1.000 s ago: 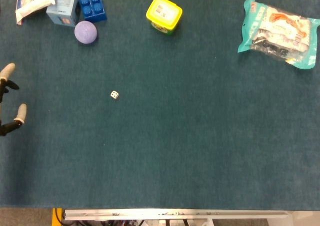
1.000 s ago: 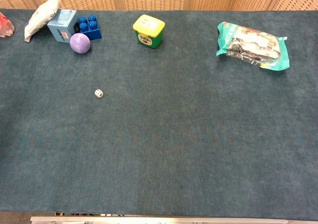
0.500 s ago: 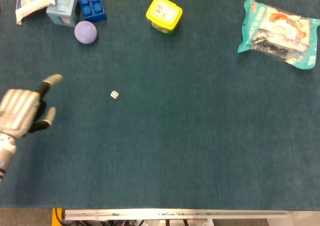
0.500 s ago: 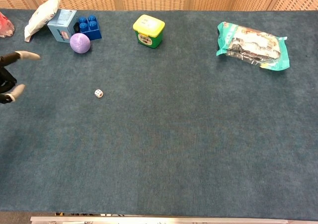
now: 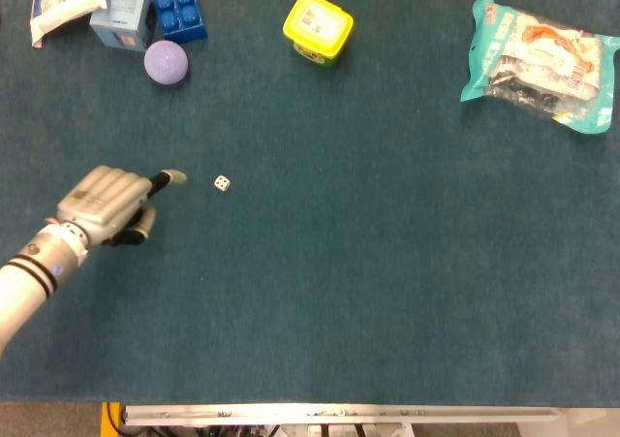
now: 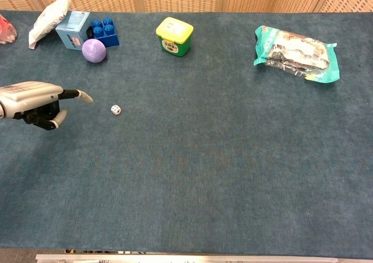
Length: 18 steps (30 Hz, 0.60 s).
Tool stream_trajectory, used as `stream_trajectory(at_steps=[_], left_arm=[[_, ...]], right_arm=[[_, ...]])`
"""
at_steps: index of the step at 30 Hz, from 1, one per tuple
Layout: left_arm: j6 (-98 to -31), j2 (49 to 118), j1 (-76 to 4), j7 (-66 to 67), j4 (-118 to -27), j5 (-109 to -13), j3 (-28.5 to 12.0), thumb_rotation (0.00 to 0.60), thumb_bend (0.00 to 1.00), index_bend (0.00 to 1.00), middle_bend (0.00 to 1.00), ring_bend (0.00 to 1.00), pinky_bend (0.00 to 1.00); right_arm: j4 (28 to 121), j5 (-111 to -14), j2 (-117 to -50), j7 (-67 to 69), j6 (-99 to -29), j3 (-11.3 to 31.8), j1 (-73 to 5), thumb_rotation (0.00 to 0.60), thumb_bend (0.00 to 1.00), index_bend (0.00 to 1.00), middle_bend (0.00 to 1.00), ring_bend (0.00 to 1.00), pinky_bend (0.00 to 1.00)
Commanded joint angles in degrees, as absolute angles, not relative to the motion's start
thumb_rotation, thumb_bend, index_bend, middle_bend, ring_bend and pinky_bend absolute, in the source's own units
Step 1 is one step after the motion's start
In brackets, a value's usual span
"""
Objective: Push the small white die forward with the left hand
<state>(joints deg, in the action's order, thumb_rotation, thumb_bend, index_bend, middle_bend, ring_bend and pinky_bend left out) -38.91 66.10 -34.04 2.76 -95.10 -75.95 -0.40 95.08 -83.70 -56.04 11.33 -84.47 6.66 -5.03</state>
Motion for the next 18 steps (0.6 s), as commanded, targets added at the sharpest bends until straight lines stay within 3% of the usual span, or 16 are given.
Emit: stream_trajectory(at_steps=[1,18], left_arm=[[-37.8,67.3,-35.2,4.2,-95.0,-74.7,-0.1,0.600,0.71,0.14,1.00,1.00,1.00],[-34.8,71.2,-39.3,7.5,-94.0,-68.3,0.4,0.600,0.71,0.14,1.00,1.00,1.00]], right_arm=[[94.9,-83.6,-56.1,11.5,-84.6,6.6,-4.9,0.600,0.44,0.15,0.34,0.29,0.33],[93.8,-83.4,-56.1,12.9,-85.2,6.3,-4.0,0.600,0.44,0.15,0.34,0.29,0.33]])
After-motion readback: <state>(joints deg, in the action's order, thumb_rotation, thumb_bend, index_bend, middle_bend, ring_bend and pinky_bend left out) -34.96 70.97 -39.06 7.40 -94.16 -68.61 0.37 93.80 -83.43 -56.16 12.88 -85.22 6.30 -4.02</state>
